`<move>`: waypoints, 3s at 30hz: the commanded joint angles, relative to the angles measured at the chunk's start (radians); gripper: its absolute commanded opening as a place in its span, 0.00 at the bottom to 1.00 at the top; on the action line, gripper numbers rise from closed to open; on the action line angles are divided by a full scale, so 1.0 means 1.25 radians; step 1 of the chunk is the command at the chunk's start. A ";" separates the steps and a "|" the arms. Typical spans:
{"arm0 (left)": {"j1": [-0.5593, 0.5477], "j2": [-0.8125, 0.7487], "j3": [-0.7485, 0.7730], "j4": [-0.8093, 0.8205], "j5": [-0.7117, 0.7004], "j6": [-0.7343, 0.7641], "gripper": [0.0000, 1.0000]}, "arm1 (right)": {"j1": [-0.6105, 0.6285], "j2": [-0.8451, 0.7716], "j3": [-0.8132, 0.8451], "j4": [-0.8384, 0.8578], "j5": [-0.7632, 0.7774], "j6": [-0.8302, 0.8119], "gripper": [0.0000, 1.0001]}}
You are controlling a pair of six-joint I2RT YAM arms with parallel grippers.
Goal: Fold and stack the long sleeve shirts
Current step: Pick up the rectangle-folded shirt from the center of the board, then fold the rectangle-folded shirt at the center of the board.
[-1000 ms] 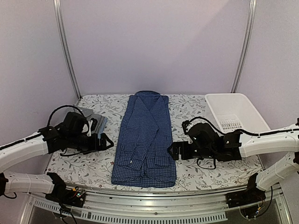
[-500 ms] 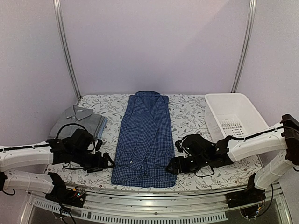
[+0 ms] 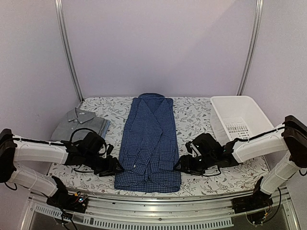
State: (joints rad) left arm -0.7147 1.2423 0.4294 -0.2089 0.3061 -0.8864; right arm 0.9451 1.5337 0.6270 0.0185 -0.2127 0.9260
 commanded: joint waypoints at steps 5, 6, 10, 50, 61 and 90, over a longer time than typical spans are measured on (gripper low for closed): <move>0.065 0.099 0.034 0.061 0.019 0.063 0.57 | -0.034 0.070 -0.029 0.147 -0.074 0.045 0.69; 0.069 0.109 0.039 0.061 0.022 0.069 0.56 | -0.036 0.079 -0.027 0.153 -0.077 0.049 0.68; 0.078 0.139 0.057 0.058 0.035 0.083 0.49 | -0.039 0.107 -0.033 0.172 -0.084 0.055 0.67; -0.001 0.166 0.021 0.092 0.153 0.023 0.25 | -0.046 0.127 -0.077 0.238 -0.164 0.101 0.06; -0.015 0.141 0.008 0.092 0.157 0.017 0.00 | -0.033 0.114 -0.089 0.237 -0.171 0.104 0.00; 0.180 0.222 0.355 -0.012 0.127 0.097 0.00 | -0.172 0.184 0.266 0.110 -0.119 0.000 0.00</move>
State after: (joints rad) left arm -0.5579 1.4376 0.7818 -0.2478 0.4824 -0.7963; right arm 0.7883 1.6741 0.8494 0.1692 -0.3752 0.9813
